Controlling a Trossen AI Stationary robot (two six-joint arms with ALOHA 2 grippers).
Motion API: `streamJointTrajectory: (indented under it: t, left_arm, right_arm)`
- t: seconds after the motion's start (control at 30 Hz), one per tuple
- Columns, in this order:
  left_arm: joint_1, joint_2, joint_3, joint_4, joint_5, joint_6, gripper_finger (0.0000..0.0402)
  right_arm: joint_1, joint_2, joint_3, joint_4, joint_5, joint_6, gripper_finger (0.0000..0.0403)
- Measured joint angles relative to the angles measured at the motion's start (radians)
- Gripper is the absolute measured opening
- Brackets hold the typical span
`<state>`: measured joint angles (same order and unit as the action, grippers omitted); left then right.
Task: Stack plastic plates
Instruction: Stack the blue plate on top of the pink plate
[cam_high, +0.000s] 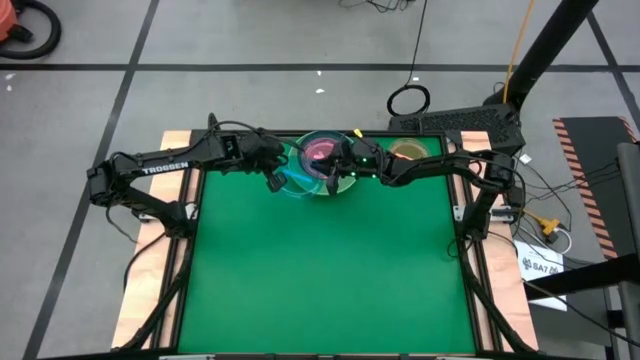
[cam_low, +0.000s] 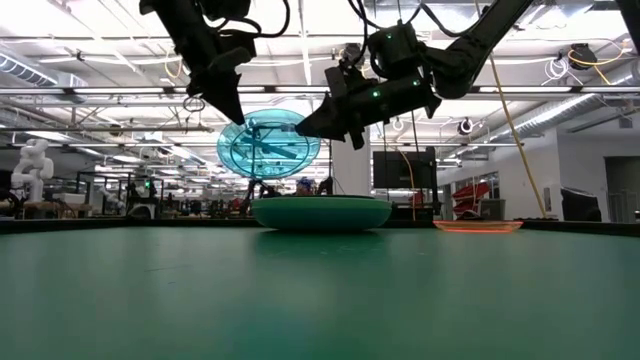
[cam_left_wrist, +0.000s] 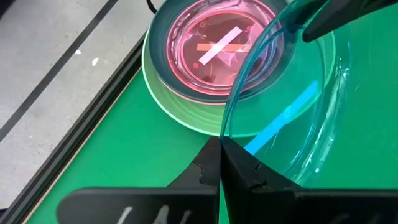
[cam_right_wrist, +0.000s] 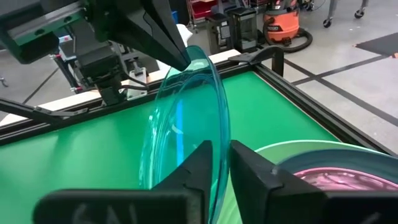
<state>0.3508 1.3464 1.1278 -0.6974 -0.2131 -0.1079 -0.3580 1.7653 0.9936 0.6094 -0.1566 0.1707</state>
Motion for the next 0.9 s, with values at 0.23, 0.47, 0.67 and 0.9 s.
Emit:
streamJointTrajectory:
  t: [0.23,0.47,0.67,0.9]
  left_arm:
    - [0.0,0.0,0.0,0.011,-0.002,0.008,0.0003]
    - [0.0,0.0,0.0,0.012,-0.002,0.008,0.0003]
    - [0.001,0.0,0.0,0.022,-0.001,0.002,0.0038]
    - [0.002,0.0,0.0,0.033,0.0,0.047,0.0125]
  right_arm:
    - [-0.001,0.0,0.0,-0.001,0.003,0.001,0.0019]
    - [-0.001,0.0,0.0,-0.001,0.004,0.001,0.0008]
    - [-0.001,0.0,0.0,0.001,0.002,0.001,0.0007]
    - [0.0,0.0,0.0,0.0,-0.002,0.006,0.0007]
